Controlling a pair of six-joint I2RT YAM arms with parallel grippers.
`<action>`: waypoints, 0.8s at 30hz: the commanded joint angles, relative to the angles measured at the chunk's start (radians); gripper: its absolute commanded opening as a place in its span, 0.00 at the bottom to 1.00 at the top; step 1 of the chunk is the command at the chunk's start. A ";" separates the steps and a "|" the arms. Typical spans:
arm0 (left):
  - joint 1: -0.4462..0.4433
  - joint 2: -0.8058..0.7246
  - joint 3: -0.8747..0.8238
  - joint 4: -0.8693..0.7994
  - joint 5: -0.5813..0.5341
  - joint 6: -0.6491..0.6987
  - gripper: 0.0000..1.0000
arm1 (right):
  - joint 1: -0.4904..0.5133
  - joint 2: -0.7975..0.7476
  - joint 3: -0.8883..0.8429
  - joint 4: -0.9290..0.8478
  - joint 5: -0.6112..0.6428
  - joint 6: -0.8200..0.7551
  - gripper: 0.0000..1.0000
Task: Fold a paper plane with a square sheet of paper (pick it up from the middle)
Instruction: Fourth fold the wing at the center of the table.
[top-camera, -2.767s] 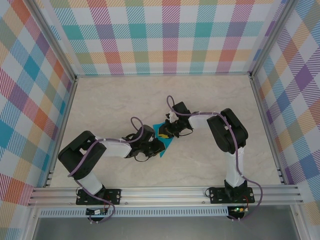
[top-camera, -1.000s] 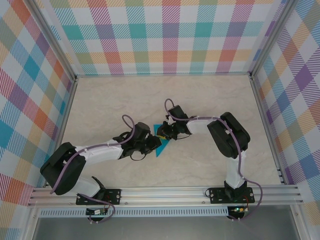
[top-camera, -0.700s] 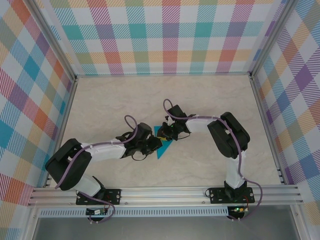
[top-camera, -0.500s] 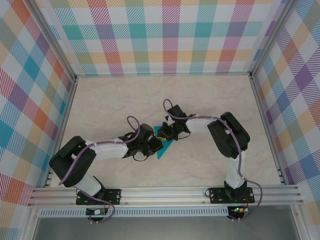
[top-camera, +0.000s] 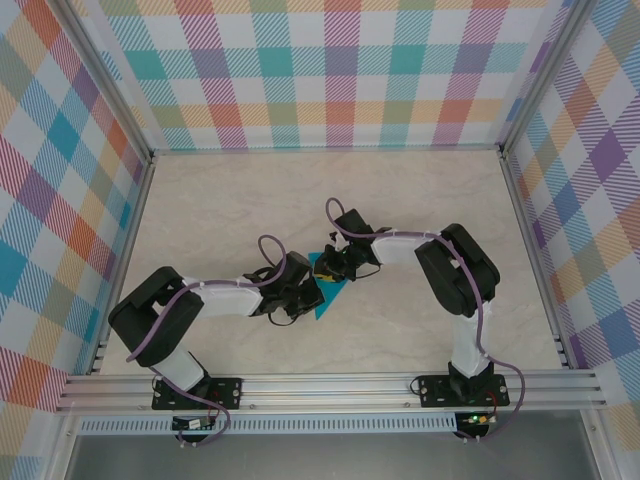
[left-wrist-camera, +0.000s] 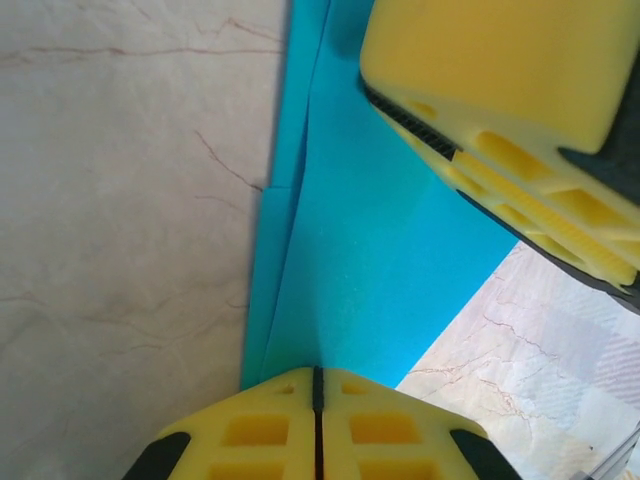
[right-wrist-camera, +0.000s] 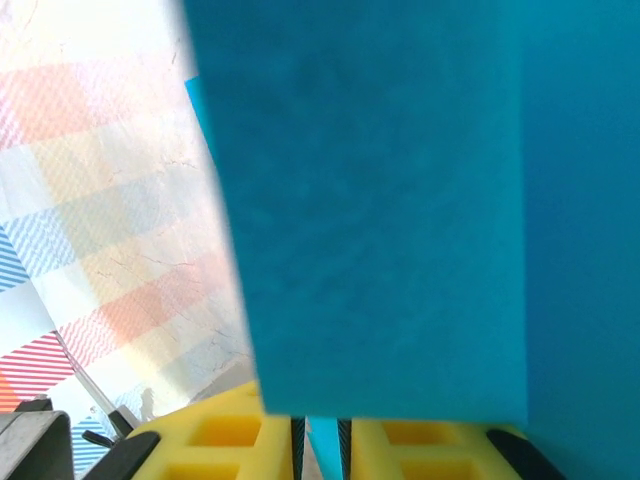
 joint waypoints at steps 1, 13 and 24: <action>-0.015 -0.002 -0.059 -0.107 -0.033 0.029 0.06 | -0.023 -0.003 0.002 -0.144 -0.014 -0.056 0.20; -0.025 0.021 -0.077 -0.127 0.003 0.094 0.04 | -0.060 -0.144 -0.021 -0.090 -0.137 -0.169 0.16; -0.025 0.037 -0.071 -0.135 -0.005 0.097 0.04 | -0.024 -0.026 -0.018 -0.020 -0.175 -0.147 0.06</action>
